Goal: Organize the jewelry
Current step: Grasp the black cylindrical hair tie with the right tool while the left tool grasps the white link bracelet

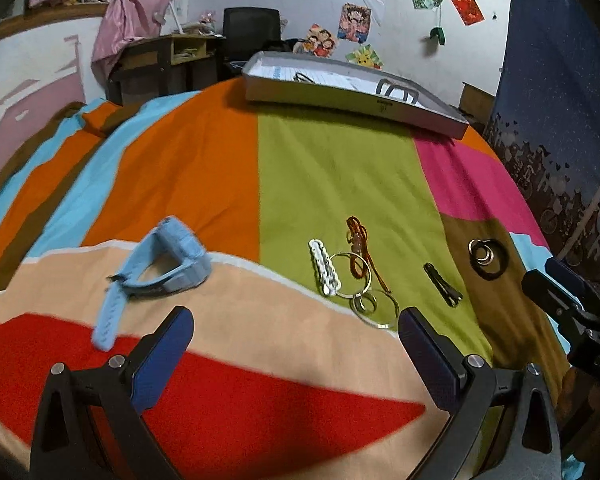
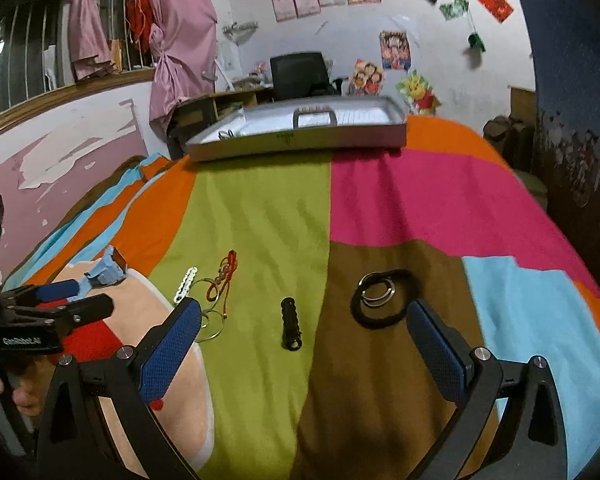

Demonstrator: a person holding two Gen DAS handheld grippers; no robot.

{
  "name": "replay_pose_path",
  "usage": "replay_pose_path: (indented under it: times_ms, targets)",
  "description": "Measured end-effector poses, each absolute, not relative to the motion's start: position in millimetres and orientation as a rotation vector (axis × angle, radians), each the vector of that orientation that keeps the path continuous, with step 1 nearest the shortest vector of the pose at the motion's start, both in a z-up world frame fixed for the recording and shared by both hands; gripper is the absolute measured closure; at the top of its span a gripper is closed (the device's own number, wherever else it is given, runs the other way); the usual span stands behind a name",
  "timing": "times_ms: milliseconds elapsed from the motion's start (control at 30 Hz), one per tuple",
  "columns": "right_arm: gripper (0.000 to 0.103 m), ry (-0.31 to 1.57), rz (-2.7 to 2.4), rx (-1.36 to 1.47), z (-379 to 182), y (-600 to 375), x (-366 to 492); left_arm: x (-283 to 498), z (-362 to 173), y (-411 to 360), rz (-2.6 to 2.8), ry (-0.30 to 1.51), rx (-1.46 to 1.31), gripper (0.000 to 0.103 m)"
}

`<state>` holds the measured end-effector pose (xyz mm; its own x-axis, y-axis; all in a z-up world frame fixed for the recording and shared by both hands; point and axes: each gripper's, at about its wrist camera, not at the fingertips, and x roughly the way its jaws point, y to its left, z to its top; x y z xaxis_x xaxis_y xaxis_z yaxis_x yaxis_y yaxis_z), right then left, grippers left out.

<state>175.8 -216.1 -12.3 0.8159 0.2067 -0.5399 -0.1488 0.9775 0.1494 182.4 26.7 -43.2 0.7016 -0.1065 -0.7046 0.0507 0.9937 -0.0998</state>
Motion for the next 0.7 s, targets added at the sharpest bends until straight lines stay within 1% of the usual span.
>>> replay_pose_path:
  times_ms: [33, 67, 133, 167, 200, 233, 267, 333, 367, 400, 433, 500, 567, 600, 633, 700]
  targets:
    - [0.007, 0.599, 0.198, 0.099, -16, -214, 181, 189, -48, 25, -0.100, 0.795, -0.068, 0.002]
    - [0.011, 0.615, 0.206, 0.089, -19, -211, 188, 194, -52, 24, -0.112, 0.801, -0.060, 0.008]
    - [0.027, 0.641, 0.217, 0.071, -26, -206, 196, 202, -58, 21, -0.139, 0.814, -0.051, 0.017]
    - [0.029, 0.662, 0.227, 0.064, -30, -203, 202, 206, -62, 20, -0.154, 0.825, -0.047, 0.021]
    - [0.033, 0.673, 0.236, 0.064, -33, -201, 205, 210, -66, 19, -0.167, 0.831, -0.047, 0.023]
    - [0.039, 0.683, 0.246, 0.063, -36, -199, 208, 214, -71, 18, -0.183, 0.841, -0.051, 0.029]
    - [0.042, 0.694, 0.254, 0.056, -39, -195, 212, 217, -74, 17, -0.196, 0.855, -0.056, 0.036]
    - [0.053, 0.722, 0.264, 0.031, -47, -186, 219, 224, -79, 18, -0.221, 0.881, -0.072, 0.044]
    - [0.056, 0.737, 0.266, 0.024, -51, -182, 224, 226, -80, 17, -0.231, 0.884, -0.077, 0.047]
    - [0.062, 0.748, 0.266, 0.023, -55, -182, 225, 229, -81, 17, -0.242, 0.885, -0.083, 0.048]
    - [0.066, 0.763, 0.264, 0.024, -58, -179, 229, 231, -82, 16, -0.251, 0.886, -0.086, 0.051]
    - [0.070, 0.792, 0.261, 0.020, -66, -174, 236, 237, -84, 13, -0.271, 0.889, -0.083, 0.054]
    - [0.070, 0.813, 0.256, 0.016, -71, -171, 242, 242, -88, 10, -0.279, 0.900, -0.082, 0.061]
    - [0.071, 0.823, 0.255, 0.017, -72, -170, 244, 244, -89, 10, -0.279, 0.906, -0.085, 0.062]
    - [0.075, 0.833, 0.252, 0.016, -75, -169, 246, 247, -91, 10, -0.280, 0.911, -0.091, 0.066]
    - [0.076, 0.854, 0.242, 0.020, -80, -167, 250, 250, -93, 12, -0.281, 0.919, -0.105, 0.070]
